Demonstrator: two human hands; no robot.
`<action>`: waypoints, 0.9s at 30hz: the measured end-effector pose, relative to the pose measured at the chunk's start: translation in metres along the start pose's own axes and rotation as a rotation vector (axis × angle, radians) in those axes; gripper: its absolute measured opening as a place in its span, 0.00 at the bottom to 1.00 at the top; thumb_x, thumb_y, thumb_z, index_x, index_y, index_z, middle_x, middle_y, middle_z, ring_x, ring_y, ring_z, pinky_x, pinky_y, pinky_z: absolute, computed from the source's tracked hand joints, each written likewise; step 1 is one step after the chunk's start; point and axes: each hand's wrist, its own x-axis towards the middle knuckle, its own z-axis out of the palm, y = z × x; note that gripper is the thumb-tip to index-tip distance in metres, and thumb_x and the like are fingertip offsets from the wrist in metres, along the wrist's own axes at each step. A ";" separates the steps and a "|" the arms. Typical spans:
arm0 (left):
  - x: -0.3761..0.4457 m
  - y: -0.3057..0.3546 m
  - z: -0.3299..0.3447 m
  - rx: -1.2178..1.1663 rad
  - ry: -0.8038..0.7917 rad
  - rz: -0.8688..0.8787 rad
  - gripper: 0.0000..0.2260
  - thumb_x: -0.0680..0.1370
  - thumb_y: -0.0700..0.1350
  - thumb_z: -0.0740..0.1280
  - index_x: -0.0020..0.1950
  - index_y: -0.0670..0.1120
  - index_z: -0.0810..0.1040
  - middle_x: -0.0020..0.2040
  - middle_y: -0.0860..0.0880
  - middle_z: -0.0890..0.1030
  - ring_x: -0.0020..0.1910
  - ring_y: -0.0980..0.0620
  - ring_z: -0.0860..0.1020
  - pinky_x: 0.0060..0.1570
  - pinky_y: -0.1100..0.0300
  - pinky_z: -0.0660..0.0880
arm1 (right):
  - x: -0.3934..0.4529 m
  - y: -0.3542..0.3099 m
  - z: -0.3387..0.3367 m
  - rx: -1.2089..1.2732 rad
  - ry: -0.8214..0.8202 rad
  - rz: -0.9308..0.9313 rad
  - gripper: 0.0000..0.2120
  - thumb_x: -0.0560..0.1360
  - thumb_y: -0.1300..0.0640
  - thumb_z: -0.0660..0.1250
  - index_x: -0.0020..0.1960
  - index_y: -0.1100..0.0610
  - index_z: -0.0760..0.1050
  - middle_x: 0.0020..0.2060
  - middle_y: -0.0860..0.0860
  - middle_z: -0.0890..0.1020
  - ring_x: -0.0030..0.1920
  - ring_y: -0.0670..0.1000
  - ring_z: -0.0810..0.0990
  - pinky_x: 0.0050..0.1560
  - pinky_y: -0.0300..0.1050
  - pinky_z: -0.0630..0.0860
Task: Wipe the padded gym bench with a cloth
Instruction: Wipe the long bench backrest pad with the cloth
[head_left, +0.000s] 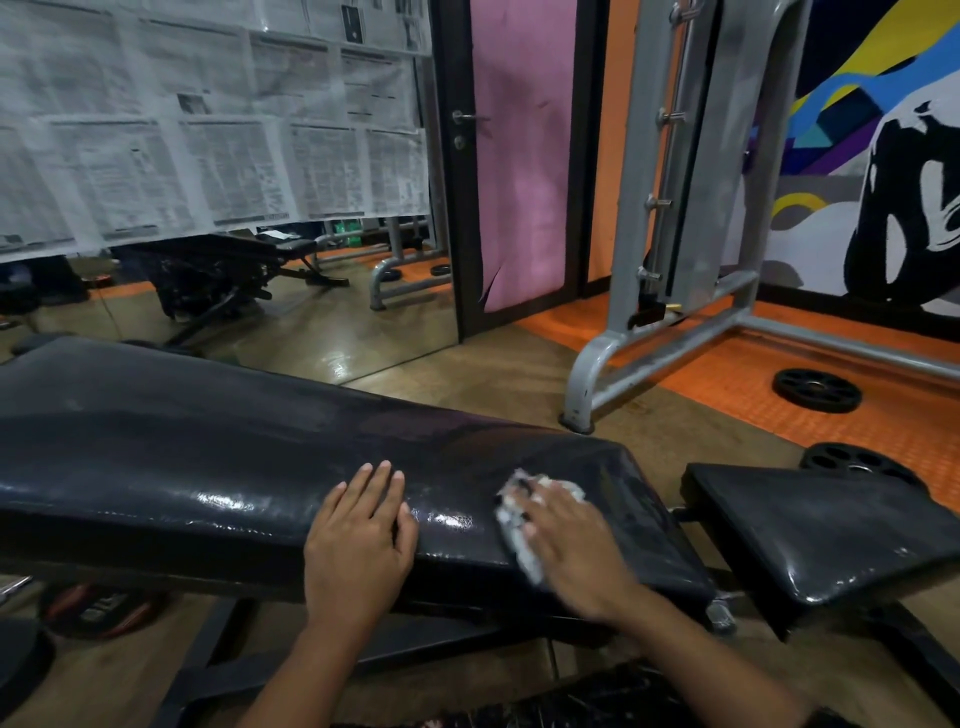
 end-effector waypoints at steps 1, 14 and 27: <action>0.000 0.001 0.000 0.000 -0.005 -0.002 0.21 0.78 0.51 0.53 0.61 0.44 0.79 0.63 0.47 0.78 0.65 0.50 0.75 0.67 0.56 0.61 | 0.010 0.018 -0.002 -0.024 -0.012 0.109 0.30 0.78 0.37 0.36 0.74 0.41 0.61 0.75 0.46 0.63 0.76 0.50 0.60 0.72 0.48 0.56; 0.001 0.004 0.000 0.027 -0.004 -0.018 0.23 0.78 0.52 0.51 0.61 0.43 0.79 0.63 0.46 0.78 0.66 0.49 0.74 0.67 0.53 0.64 | -0.020 0.080 -0.004 0.003 -0.070 0.241 0.40 0.70 0.28 0.26 0.75 0.38 0.54 0.77 0.42 0.55 0.77 0.46 0.51 0.76 0.45 0.49; 0.001 0.003 0.000 -0.006 -0.043 -0.025 0.24 0.78 0.52 0.50 0.62 0.43 0.78 0.64 0.47 0.77 0.67 0.50 0.73 0.68 0.53 0.63 | -0.048 0.094 -0.021 0.101 -0.082 0.309 0.44 0.67 0.24 0.28 0.76 0.42 0.54 0.77 0.46 0.56 0.78 0.49 0.52 0.71 0.36 0.45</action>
